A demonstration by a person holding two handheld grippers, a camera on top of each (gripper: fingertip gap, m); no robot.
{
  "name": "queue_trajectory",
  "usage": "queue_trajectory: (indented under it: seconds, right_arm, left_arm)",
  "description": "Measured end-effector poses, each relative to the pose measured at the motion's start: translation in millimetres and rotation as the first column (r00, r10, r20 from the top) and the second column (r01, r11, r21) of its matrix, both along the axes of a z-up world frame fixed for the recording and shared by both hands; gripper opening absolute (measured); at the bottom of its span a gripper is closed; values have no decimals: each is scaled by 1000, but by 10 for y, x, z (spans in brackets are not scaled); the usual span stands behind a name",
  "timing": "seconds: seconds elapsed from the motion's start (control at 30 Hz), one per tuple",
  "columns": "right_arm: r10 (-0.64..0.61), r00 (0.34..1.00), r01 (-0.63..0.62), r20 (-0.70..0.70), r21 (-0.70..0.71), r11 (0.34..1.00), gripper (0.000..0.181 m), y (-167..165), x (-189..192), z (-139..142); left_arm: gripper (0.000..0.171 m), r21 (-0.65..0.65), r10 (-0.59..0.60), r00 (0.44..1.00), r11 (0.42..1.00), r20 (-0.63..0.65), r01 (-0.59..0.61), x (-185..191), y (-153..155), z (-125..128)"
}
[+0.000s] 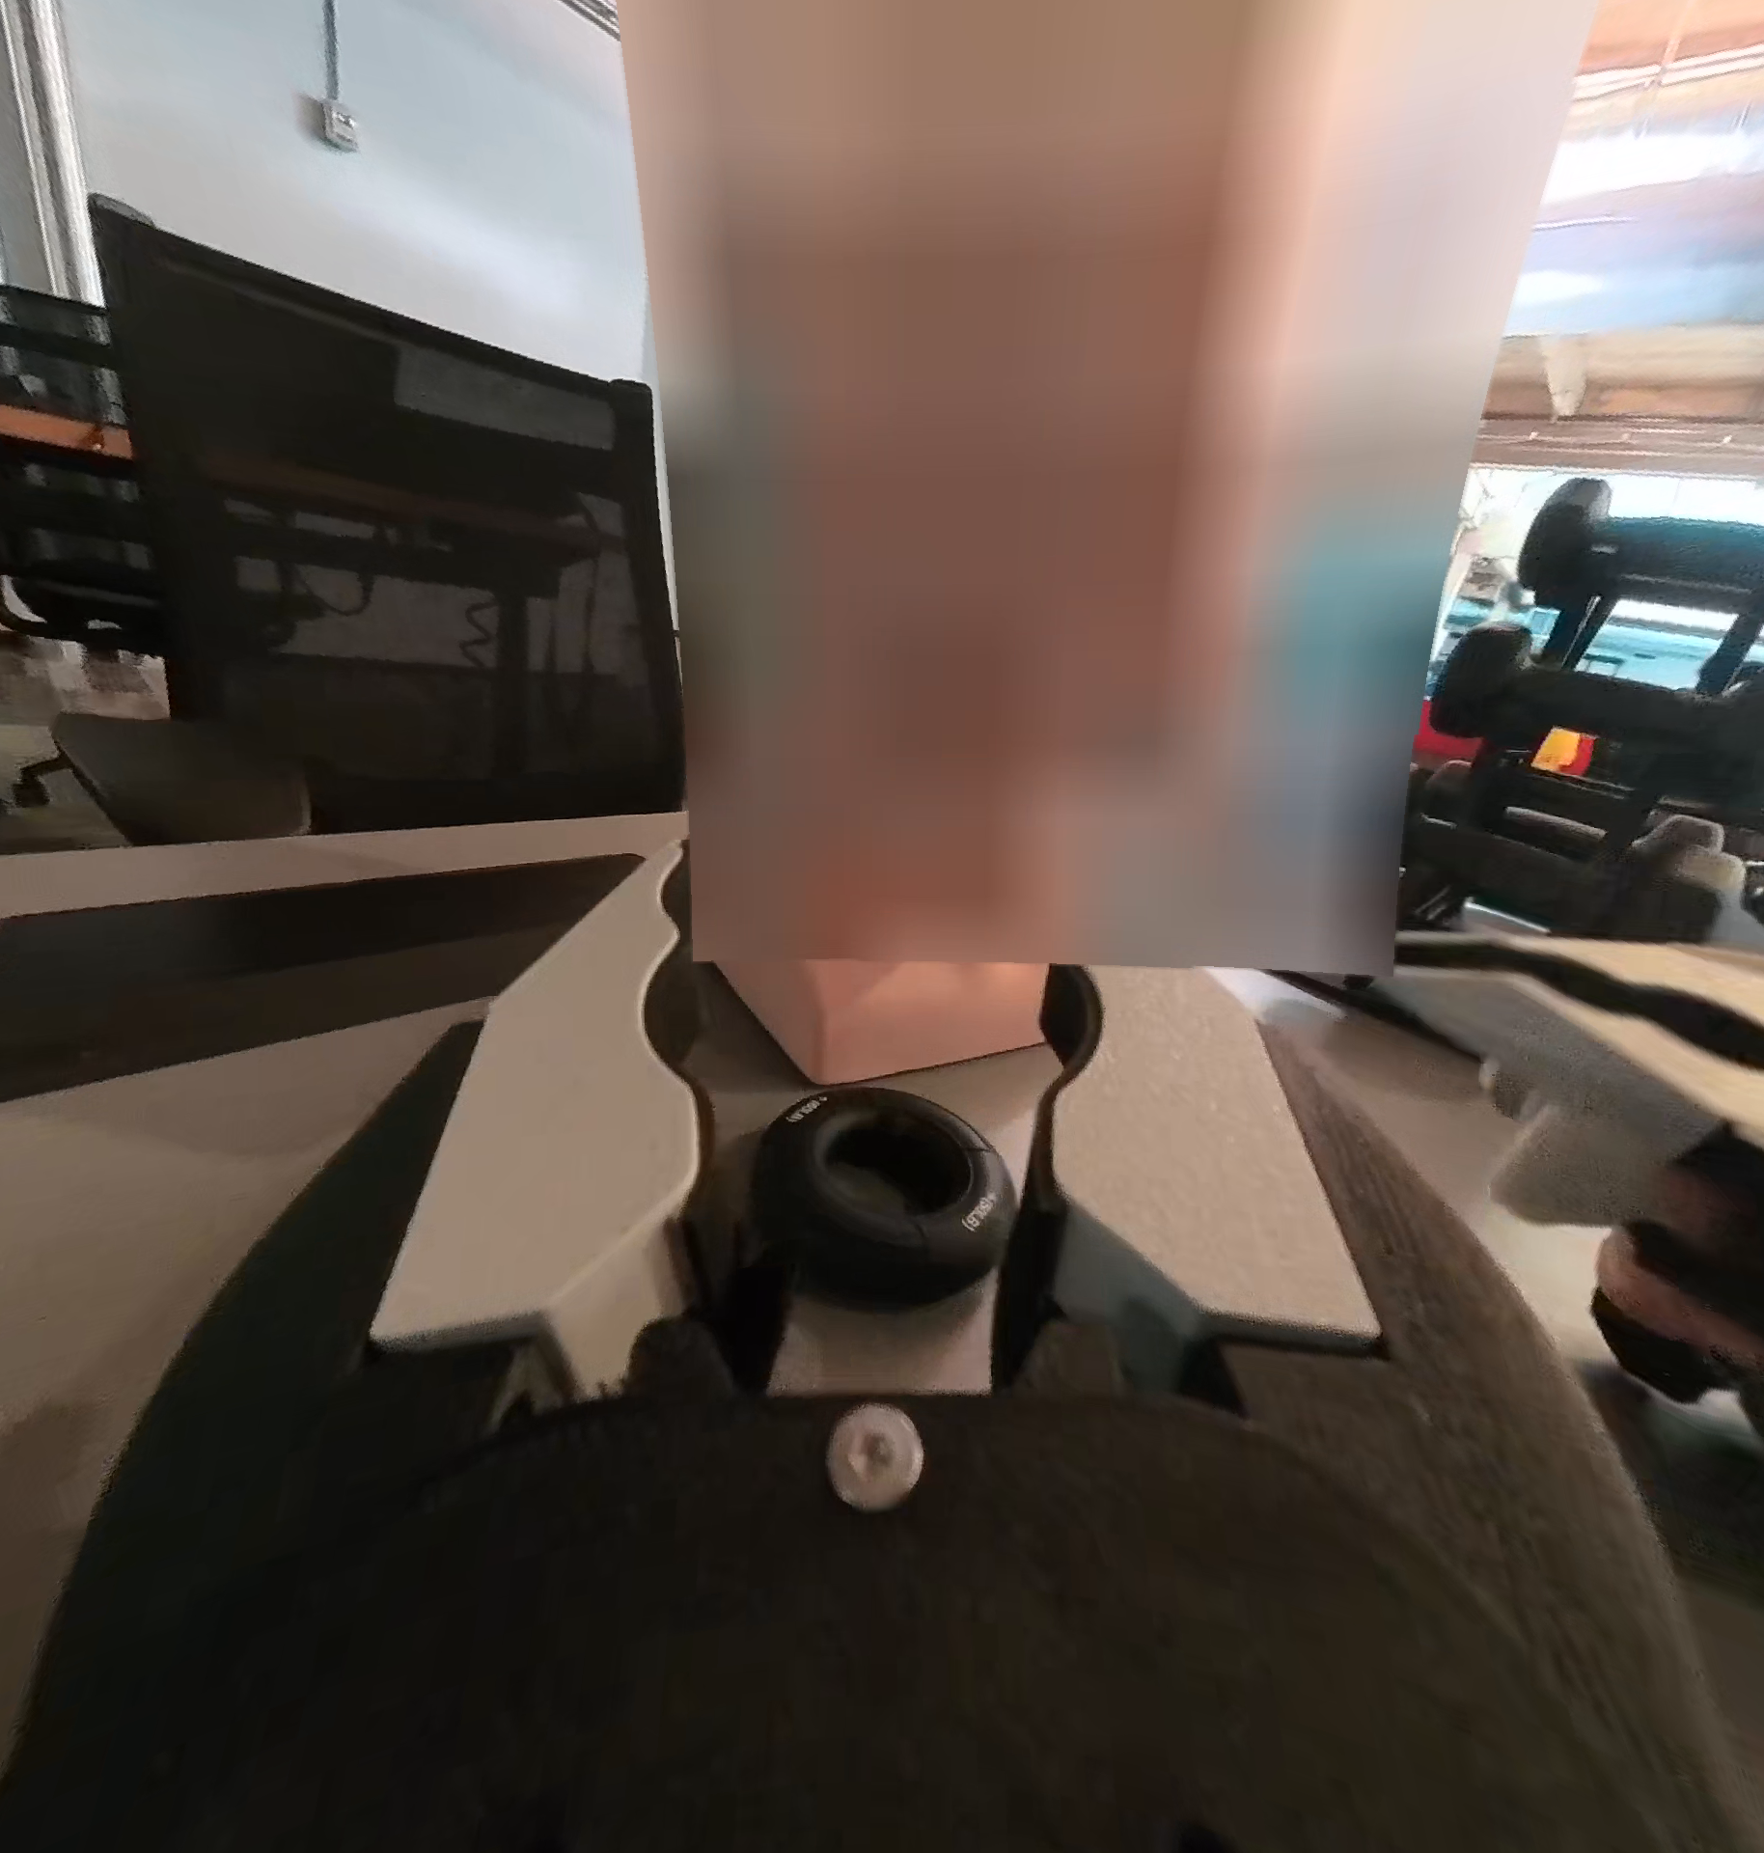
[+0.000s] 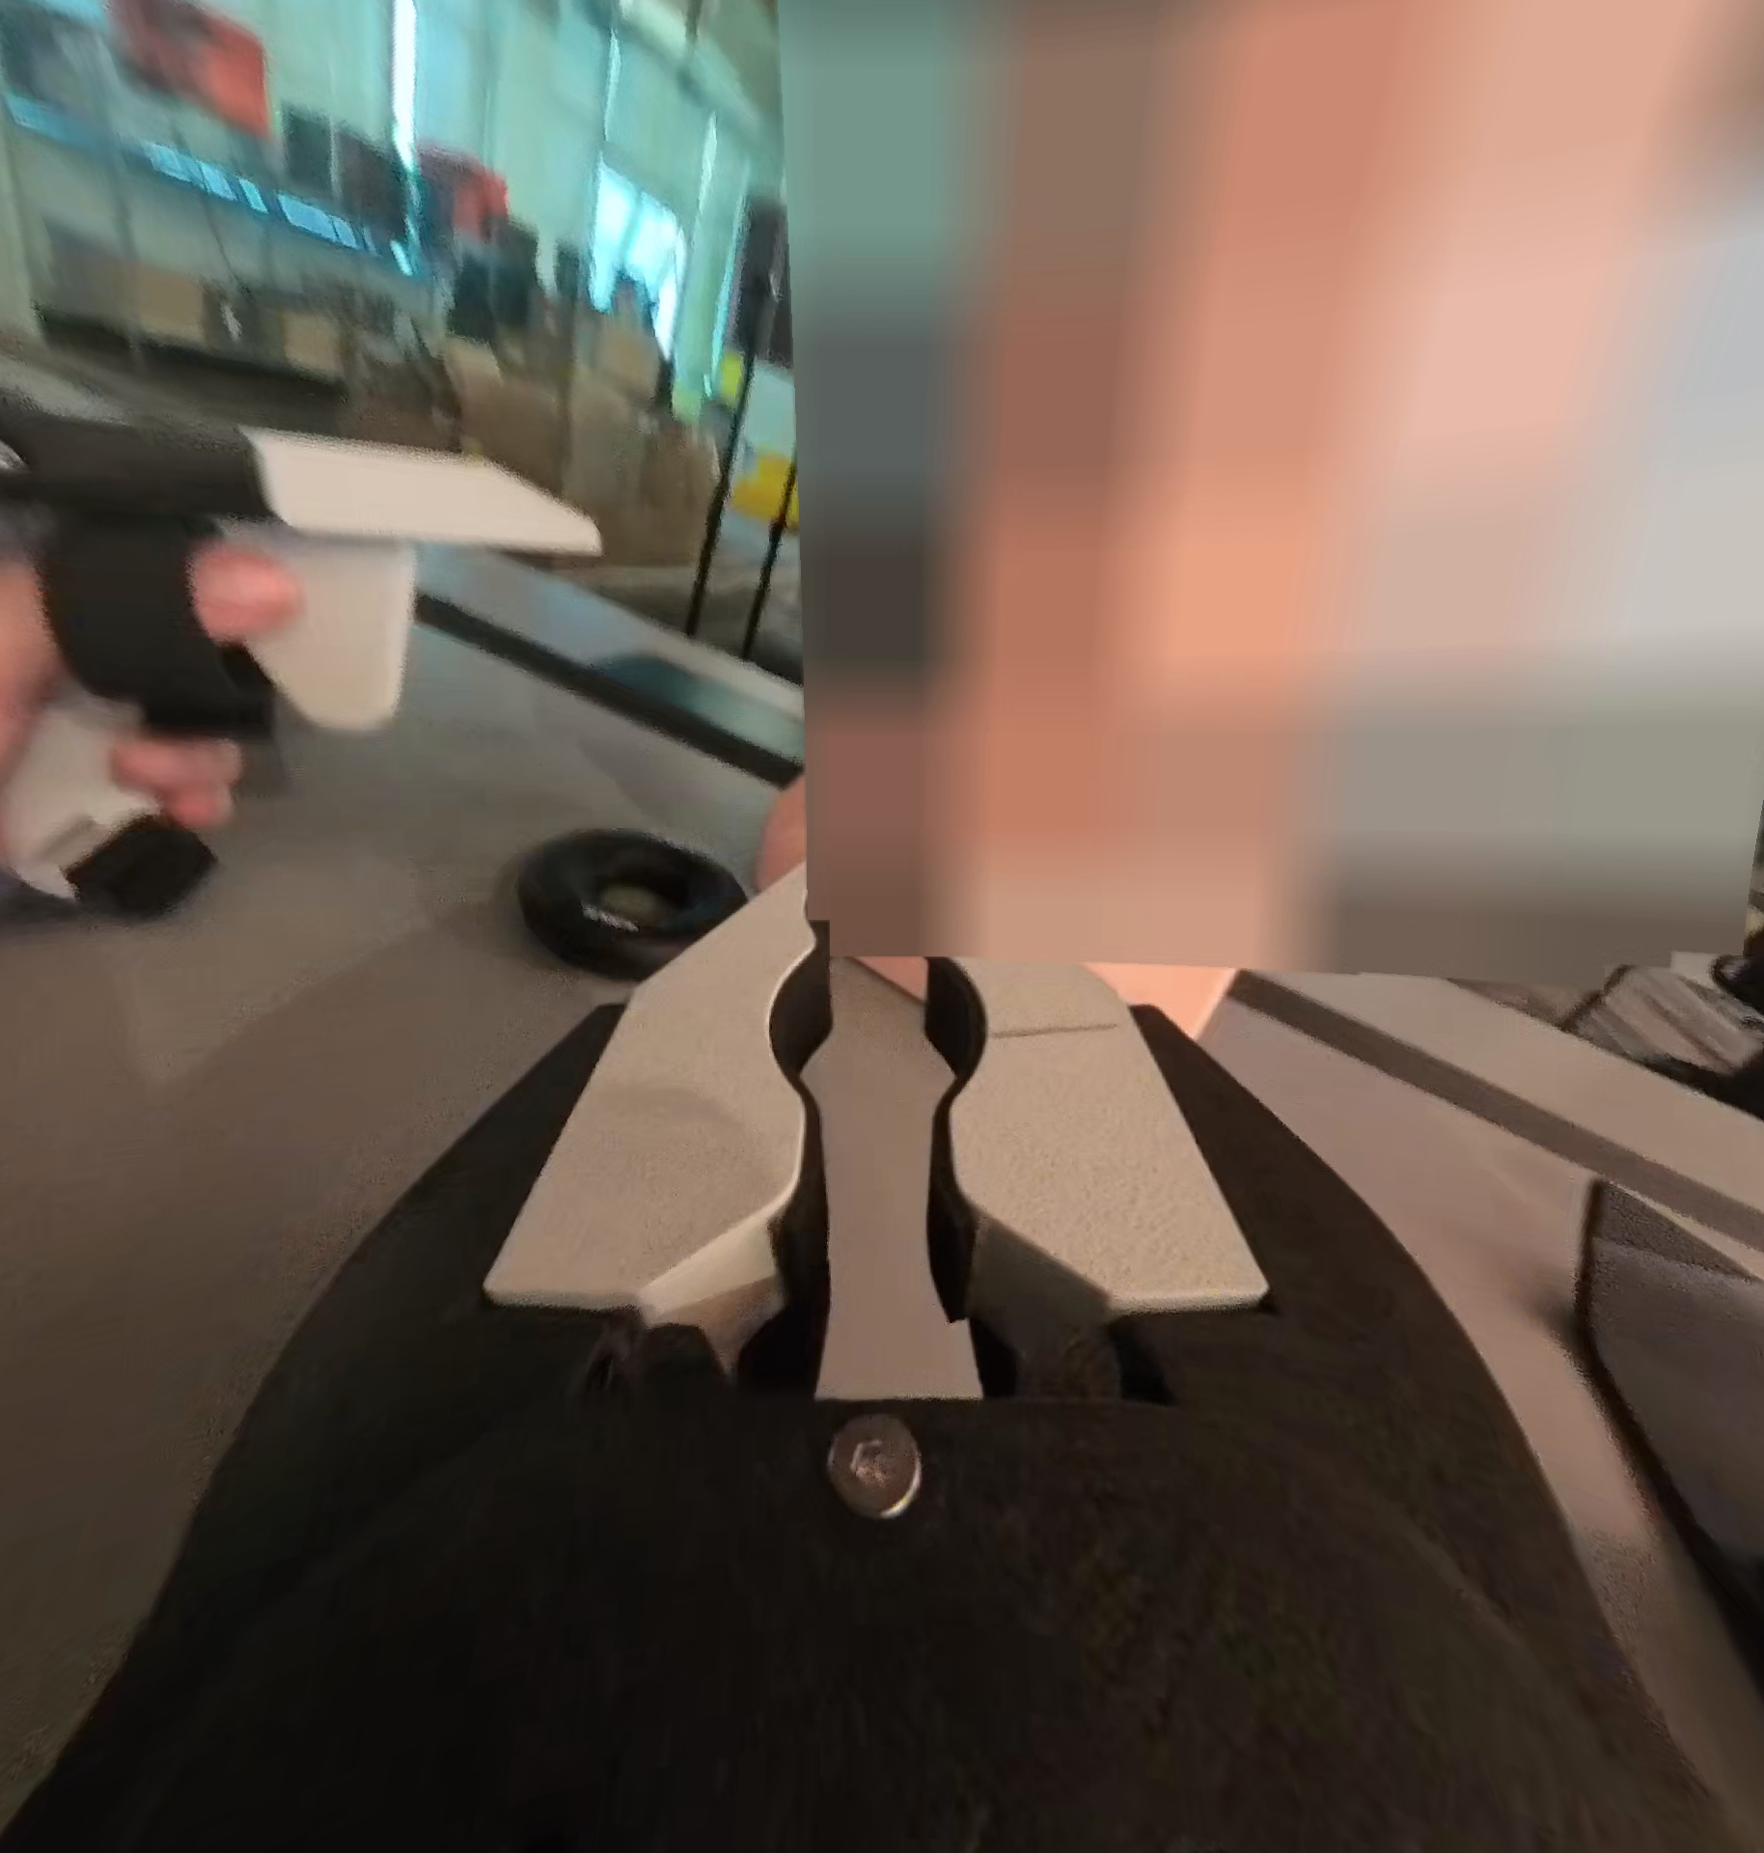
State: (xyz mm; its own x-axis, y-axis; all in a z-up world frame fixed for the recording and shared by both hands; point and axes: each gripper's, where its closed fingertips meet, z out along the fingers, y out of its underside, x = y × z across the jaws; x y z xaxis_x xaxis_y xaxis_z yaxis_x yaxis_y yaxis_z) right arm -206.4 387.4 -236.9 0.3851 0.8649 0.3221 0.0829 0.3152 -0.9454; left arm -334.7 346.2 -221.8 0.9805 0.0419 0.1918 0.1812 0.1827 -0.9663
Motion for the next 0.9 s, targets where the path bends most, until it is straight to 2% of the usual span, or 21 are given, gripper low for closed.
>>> queue_trajectory:
  seconds: [0.1,0.13,0.2,0.23,0.37,0.47,0.57,0.7,0.9]
  right_arm:
    - [-3,996,1,93,19,1000,27,64,2,-35]
    - [22,994,-21,111,-5,1000,31,53,47,-32]
    - [121,981,-99,149,-143,985,43,-59,196,-91]
    - [185,970,-146,156,-230,962,52,-154,306,-140]
    - [372,908,-231,190,-513,827,63,-604,958,-431]
    - [417,885,-216,206,-612,761,77,-980,1440,-564]
    - [416,869,-175,268,-619,766,84,-1320,1739,-707]
    - [457,804,-190,381,-564,804,88,-1720,1894,-920]
    - [331,848,-111,414,-472,875,92,-1794,1775,-954]
  left_arm:
    - [66,3,-3,1000,1000,3,3,-14,4,-1]
    - [66,-3,-2,1000,1000,8,2,-24,8,-14]
    - [66,0,-4,1000,1000,20,4,-36,2,-15]
    - [66,3,-4,1000,1000,23,4,-42,-2,-13]
    - [66,-8,-17,999,1000,35,17,-37,17,-36]
    - [66,-14,-27,999,1000,39,28,-22,31,-46]
    - [65,-13,-32,999,999,41,33,-13,35,-48]
    - [65,-16,-43,998,999,37,44,15,40,-50]
    - [66,-15,-46,998,999,35,46,31,27,-46]
